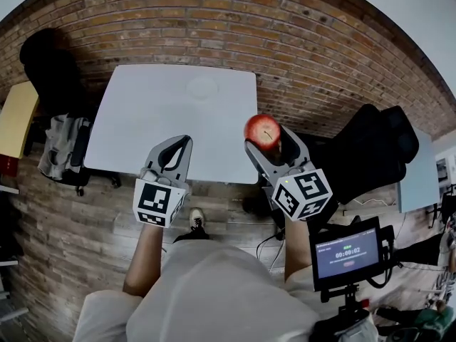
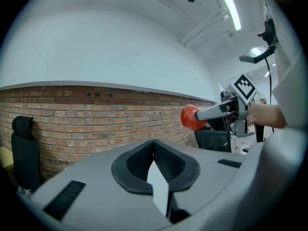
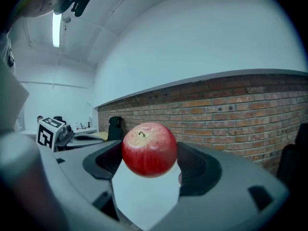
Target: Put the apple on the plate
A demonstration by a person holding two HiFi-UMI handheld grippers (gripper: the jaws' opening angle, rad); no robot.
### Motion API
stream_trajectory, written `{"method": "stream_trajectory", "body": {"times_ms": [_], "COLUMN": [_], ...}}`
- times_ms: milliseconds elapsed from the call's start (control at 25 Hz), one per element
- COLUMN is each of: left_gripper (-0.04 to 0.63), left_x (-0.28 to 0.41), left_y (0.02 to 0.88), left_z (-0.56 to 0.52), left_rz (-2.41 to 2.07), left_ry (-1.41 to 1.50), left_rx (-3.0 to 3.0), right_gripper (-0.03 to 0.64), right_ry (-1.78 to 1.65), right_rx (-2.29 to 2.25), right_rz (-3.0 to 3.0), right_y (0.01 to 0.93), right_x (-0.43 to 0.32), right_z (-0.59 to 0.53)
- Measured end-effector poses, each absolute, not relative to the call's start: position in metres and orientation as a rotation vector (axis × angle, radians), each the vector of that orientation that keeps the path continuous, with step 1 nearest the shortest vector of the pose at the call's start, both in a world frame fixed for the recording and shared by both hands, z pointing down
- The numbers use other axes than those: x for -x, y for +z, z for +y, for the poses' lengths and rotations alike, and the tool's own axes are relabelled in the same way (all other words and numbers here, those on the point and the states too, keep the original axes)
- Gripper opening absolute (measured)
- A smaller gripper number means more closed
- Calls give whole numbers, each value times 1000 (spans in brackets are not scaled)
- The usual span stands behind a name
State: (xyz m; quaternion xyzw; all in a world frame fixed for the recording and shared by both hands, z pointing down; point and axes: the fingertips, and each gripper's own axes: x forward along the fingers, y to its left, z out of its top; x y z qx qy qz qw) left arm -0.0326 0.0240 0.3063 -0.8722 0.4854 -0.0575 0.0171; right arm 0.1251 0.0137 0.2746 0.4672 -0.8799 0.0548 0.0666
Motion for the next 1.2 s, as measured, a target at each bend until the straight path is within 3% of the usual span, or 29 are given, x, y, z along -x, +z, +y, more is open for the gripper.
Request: {"method": "stream_trajectory", "body": {"times_ms": [1200], "left_gripper": [5], "left_x": [81], "left_y": [351], "left_z": [-90], "left_rz": [1606], "left_ry": [-266], "left_rx": [2781], "right_gripper": [348], "right_ry": [158], "right_rx": [-1308], "right_rz": [-2634], "right_y": [307], "right_x": [-63], "right_z": [-121]}}
